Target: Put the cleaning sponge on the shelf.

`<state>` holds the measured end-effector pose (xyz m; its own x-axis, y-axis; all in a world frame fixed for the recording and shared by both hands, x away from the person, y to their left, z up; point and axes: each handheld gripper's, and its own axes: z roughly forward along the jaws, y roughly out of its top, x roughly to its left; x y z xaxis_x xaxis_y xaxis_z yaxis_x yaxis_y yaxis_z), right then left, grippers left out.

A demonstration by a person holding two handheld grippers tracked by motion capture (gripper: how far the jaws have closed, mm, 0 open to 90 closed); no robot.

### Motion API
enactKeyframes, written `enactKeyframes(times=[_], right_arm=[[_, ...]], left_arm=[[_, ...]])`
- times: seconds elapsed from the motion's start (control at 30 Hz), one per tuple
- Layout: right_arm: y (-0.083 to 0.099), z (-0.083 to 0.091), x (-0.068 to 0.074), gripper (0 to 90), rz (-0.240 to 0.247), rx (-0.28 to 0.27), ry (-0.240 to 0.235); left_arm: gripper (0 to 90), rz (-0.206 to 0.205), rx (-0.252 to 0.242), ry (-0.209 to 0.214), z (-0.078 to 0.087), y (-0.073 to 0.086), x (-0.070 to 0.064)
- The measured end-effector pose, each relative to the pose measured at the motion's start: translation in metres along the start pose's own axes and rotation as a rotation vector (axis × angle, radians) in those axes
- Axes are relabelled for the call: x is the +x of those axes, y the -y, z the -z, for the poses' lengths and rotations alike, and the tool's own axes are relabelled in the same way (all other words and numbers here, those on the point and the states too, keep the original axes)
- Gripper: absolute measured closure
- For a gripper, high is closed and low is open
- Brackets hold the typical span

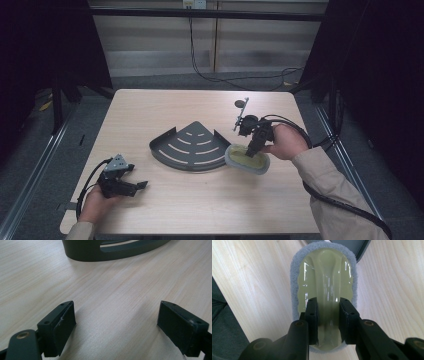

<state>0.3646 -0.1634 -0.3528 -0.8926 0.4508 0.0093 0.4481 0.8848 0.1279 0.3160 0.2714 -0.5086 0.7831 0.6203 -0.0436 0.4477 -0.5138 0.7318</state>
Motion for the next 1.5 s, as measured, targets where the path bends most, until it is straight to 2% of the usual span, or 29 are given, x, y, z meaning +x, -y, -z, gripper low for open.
enactKeyframes(times=[0.37, 0.47, 0.7, 1.03, 1.5], right_arm=[[-0.008, 0.006, -0.007, 71.7, -0.034, -0.011, 0.016], [-0.011, 0.007, -0.01, 71.6, -0.063, -0.011, 0.022], [-0.016, 0.008, -0.012, 71.6, -0.082, -0.011, 0.025], [-0.024, 0.01, -0.019, 71.6, -0.136, -0.026, 0.029], [-0.037, 0.012, -0.02, 71.6, -0.154, -0.018, 0.042]], left_arm=[[14.4, 0.004, 0.0, 0.002, 0.0, 0.0, 0.0], [14.4, 0.0, -0.001, 0.001, 0.0, 0.0, 0.0], [14.4, -0.002, 0.003, 0.004, 0.0, 0.0, 0.0], [14.4, 0.001, 0.002, 0.004, 0.0, 0.0, 0.0], [14.4, -0.003, 0.003, 0.001, 0.0, 0.0, 0.0]])
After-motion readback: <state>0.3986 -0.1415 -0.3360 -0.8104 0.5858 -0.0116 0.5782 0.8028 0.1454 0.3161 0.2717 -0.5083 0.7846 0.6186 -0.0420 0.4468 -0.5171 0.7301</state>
